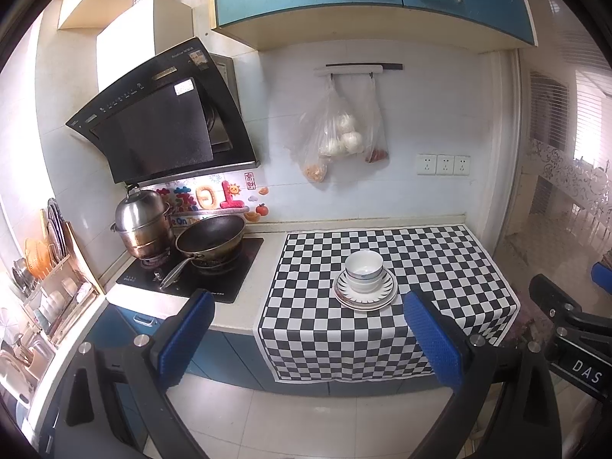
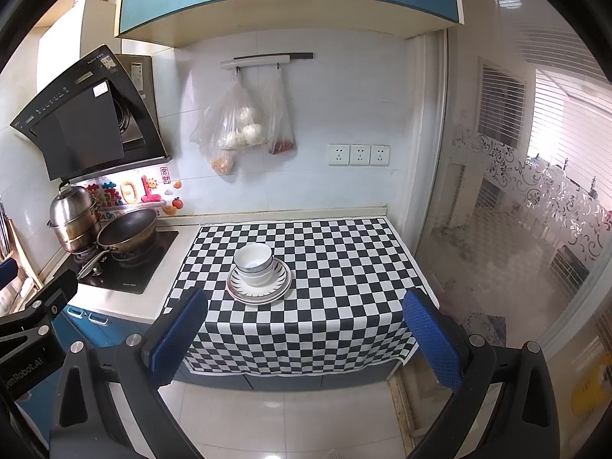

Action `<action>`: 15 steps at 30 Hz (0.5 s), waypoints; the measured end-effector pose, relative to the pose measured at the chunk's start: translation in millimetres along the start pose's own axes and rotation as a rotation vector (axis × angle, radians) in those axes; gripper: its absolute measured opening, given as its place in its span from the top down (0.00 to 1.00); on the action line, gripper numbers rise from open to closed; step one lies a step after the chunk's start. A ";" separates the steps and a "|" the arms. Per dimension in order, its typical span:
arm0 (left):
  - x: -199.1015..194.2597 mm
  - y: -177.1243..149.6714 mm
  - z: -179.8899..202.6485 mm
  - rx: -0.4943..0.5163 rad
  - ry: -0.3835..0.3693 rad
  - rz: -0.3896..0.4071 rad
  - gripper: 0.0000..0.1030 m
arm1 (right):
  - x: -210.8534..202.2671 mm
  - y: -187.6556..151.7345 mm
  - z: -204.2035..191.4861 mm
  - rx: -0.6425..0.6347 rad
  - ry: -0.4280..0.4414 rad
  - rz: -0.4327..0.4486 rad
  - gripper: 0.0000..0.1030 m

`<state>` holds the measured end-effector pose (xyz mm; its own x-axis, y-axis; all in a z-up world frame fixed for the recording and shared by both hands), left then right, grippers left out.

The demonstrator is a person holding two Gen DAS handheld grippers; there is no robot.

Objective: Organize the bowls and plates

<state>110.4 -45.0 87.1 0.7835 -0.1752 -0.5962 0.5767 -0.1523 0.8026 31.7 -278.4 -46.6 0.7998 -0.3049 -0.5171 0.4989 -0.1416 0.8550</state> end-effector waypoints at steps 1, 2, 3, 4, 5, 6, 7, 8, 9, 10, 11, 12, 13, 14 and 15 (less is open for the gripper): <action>-0.2 0.1 -0.1 0.000 0.001 0.000 0.01 | -0.1 0.1 0.1 -0.001 0.000 -0.001 0.00; -0.5 -0.1 -0.1 0.000 0.002 0.001 0.01 | -0.2 0.1 0.1 0.000 0.000 0.000 0.00; -0.6 -0.4 -0.2 0.000 0.002 0.000 0.01 | 0.7 0.3 -0.2 -0.001 -0.001 0.000 0.00; -1.1 -0.9 -0.3 -0.001 0.003 0.000 0.01 | 1.0 0.3 -0.2 -0.002 0.000 -0.002 0.00; -1.3 -1.2 -0.2 -0.001 0.003 -0.001 0.01 | -0.3 -0.2 -0.3 0.000 0.002 -0.003 0.00; -1.3 -1.5 0.0 0.000 0.004 -0.002 0.01 | 0.2 -0.3 -0.3 0.001 0.004 -0.005 0.00; -1.8 -1.6 0.0 0.000 0.006 -0.002 0.01 | 0.6 -0.9 -0.3 -0.001 0.004 -0.006 0.00; -2.4 -1.8 0.1 0.002 0.007 -0.003 0.01 | 1.0 -0.8 -0.7 -0.003 0.004 -0.006 0.00; -3.3 -2.6 0.5 0.003 0.008 -0.003 0.01 | 1.2 -1.0 -1.0 -0.004 0.006 -0.007 0.00; -4.0 -2.9 0.6 0.006 0.011 -0.001 0.01 | 1.0 -1.3 -1.6 -0.005 0.008 -0.007 0.00; -5.0 -2.6 0.7 0.009 0.015 0.002 0.01 | 0.3 -2.3 -1.4 -0.006 0.008 -0.005 0.00; -5.2 -3.0 1.3 0.011 0.018 0.003 0.01 | -0.1 -2.8 -1.1 -0.006 0.007 -0.004 0.00; -5.3 -3.0 1.3 0.012 0.017 0.004 0.01 | -0.8 -3.6 -0.2 -0.006 0.007 -0.003 0.00; -5.5 -3.4 1.6 0.012 0.015 0.003 0.01 | -1.1 -3.9 -0.3 -0.005 0.007 -0.004 0.00; -5.7 -3.6 1.7 0.012 0.014 0.002 0.01 | -1.0 -3.9 -0.1 -0.004 0.008 -0.004 0.00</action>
Point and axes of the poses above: each gripper's, at about its wrist camera, not at the fingertips, and x roughly the way its jaws point, z to its right, y to its top, the point moved 5 cm from there along x, roughly the way its jaws point, and after that the axes turned 12 degrees about -y, right-handed, at the moved point
